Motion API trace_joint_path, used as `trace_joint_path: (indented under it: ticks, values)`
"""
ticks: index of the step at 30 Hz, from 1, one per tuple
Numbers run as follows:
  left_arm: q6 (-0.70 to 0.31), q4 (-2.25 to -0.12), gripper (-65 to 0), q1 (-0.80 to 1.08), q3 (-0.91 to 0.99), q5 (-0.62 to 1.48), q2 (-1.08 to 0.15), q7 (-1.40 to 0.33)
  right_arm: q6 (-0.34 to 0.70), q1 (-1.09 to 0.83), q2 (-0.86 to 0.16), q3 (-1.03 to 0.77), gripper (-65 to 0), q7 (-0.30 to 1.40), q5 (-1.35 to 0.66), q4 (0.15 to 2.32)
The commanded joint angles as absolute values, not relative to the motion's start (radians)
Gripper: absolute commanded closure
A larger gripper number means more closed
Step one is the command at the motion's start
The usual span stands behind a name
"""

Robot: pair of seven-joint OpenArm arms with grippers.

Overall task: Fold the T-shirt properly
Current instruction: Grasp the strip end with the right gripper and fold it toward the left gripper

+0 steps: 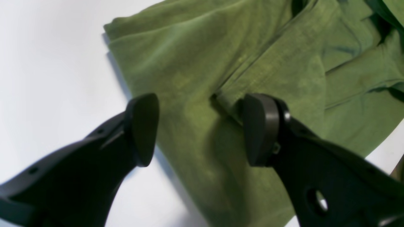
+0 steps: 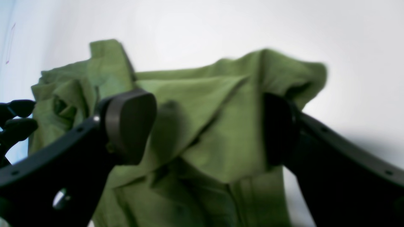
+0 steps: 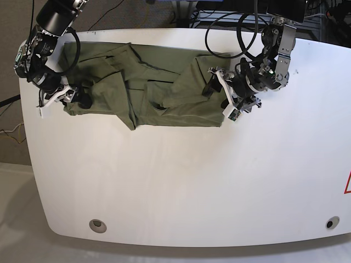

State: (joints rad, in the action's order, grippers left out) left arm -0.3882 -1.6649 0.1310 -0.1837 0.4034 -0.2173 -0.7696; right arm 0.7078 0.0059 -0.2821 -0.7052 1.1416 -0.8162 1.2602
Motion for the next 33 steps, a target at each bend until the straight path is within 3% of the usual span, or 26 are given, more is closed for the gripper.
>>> trace_joint_path:
  ticks: [1, 9, 19, 33]
  values:
    - [-0.387, -1.683, -39.7, 0.121, -0.178, 0.415, -0.220, -0.757, 0.698, 0.001, -0.270, -0.725, -52.2, 1.202, -0.781, 1.307]
    - [-0.388, -1.680, -39.5, 0.119, -0.179, 0.418, -0.225, -0.761, 0.698, -0.008, -0.258, -0.818, -52.1, 1.252, -0.770, 1.314]
    - [-0.388, -1.680, -39.3, 0.112, -0.183, 0.418, -0.221, -0.757, 0.698, -0.008, -0.257, -0.793, -50.7, 1.265, -0.852, 1.298]
    - [-0.387, -1.685, -38.8, 0.109, -0.181, 0.421, -0.219, -0.765, 0.698, -0.014, -0.254, -0.729, -41.7, 1.259, -0.903, 1.283]
